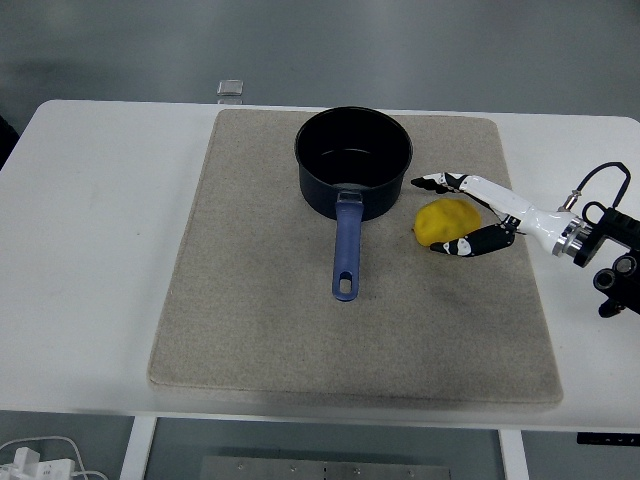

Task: Put the potato in the blue pot

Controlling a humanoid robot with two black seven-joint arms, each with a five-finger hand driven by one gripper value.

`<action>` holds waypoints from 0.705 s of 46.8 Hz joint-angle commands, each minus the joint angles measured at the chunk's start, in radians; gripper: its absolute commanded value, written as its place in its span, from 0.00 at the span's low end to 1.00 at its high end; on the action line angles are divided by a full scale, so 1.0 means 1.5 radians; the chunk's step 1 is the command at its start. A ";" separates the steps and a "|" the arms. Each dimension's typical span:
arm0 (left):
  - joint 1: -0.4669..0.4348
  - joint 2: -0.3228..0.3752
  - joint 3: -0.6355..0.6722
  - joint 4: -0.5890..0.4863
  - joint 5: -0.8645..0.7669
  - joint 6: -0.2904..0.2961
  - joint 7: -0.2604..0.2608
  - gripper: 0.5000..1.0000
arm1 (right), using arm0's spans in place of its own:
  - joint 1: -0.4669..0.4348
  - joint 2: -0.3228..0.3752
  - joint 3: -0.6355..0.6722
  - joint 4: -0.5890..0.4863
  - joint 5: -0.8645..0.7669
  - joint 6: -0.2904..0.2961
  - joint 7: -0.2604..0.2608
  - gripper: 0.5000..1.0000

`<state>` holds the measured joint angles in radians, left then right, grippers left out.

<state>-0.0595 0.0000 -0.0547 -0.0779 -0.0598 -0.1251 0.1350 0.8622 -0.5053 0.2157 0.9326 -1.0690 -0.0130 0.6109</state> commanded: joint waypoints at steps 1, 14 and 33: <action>0.000 0.000 0.001 0.000 0.000 0.000 0.000 1.00 | -0.001 0.000 -0.001 -0.001 0.000 -0.006 0.000 0.80; 0.001 0.000 0.001 0.000 0.001 0.000 0.000 1.00 | -0.008 0.000 -0.002 -0.007 -0.001 -0.012 0.000 0.80; 0.001 0.000 0.000 0.001 0.000 0.001 0.000 1.00 | -0.011 0.004 -0.011 -0.028 -0.001 -0.017 0.000 0.35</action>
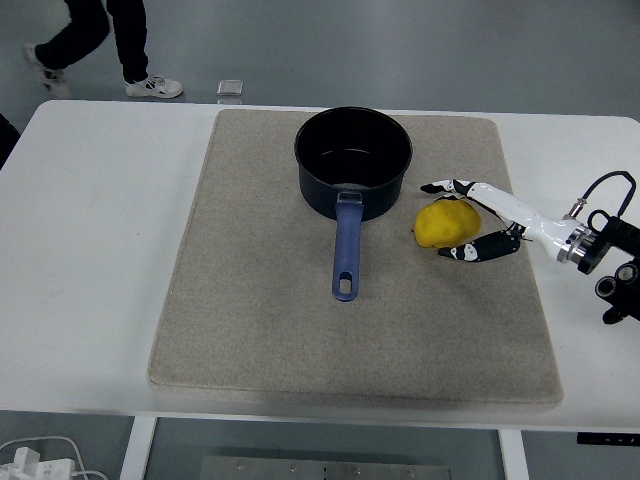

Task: Put the potato in the blue pot

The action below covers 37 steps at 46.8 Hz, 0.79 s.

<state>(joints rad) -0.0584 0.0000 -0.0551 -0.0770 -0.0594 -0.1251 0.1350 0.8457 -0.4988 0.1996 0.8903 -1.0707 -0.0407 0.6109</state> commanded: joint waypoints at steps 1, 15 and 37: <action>0.000 0.000 0.000 0.000 0.001 0.001 0.000 1.00 | 0.000 -0.001 -0.001 0.001 0.000 0.003 0.000 0.26; 0.000 0.000 0.000 -0.001 0.000 0.000 0.000 1.00 | 0.002 -0.001 -0.003 0.001 0.000 0.004 0.000 0.00; 0.000 0.000 0.001 -0.001 0.001 0.001 0.000 1.00 | 0.003 -0.001 0.000 0.001 0.001 0.000 0.000 0.00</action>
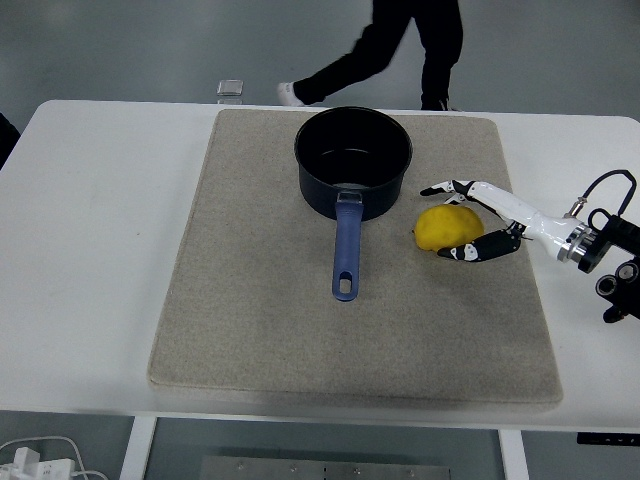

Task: Put the potato in the blue pot

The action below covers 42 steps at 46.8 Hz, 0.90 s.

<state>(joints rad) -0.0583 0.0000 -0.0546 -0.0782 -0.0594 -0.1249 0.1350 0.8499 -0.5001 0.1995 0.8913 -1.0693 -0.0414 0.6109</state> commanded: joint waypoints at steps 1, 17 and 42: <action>0.000 0.000 0.001 0.000 0.001 0.000 0.000 1.00 | 0.000 0.000 0.000 0.000 0.000 0.000 0.000 0.00; 0.000 0.000 0.001 0.000 0.000 -0.001 0.000 1.00 | -0.001 0.000 0.000 0.000 0.000 -0.002 0.000 0.00; 0.000 0.000 0.001 0.000 0.000 -0.001 0.000 1.00 | 0.000 0.000 0.000 0.000 0.001 -0.002 0.000 0.00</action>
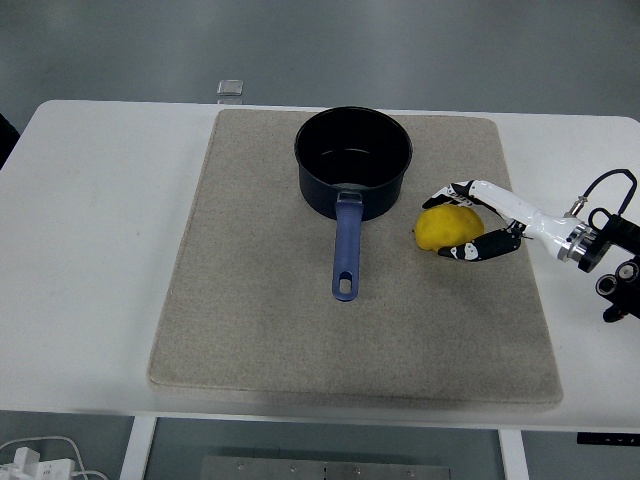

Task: Put the potato in the blue pot

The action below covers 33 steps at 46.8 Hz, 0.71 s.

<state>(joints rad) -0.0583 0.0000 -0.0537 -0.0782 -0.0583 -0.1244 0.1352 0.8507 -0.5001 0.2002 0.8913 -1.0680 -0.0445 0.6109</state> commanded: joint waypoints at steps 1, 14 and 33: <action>0.000 0.000 0.000 0.000 0.000 0.000 0.001 1.00 | 0.000 0.000 -0.001 0.000 0.000 0.000 0.000 0.00; 0.000 0.000 0.000 -0.002 0.000 -0.001 0.000 1.00 | 0.003 -0.001 0.001 0.000 0.001 0.002 0.000 0.00; 0.000 0.000 0.000 -0.004 0.000 -0.001 0.000 1.00 | 0.027 -0.002 0.011 0.005 0.020 0.007 0.000 0.00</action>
<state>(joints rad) -0.0583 0.0000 -0.0537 -0.0829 -0.0583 -0.1249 0.1351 0.8794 -0.5021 0.2164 0.8990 -1.0474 -0.0353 0.6109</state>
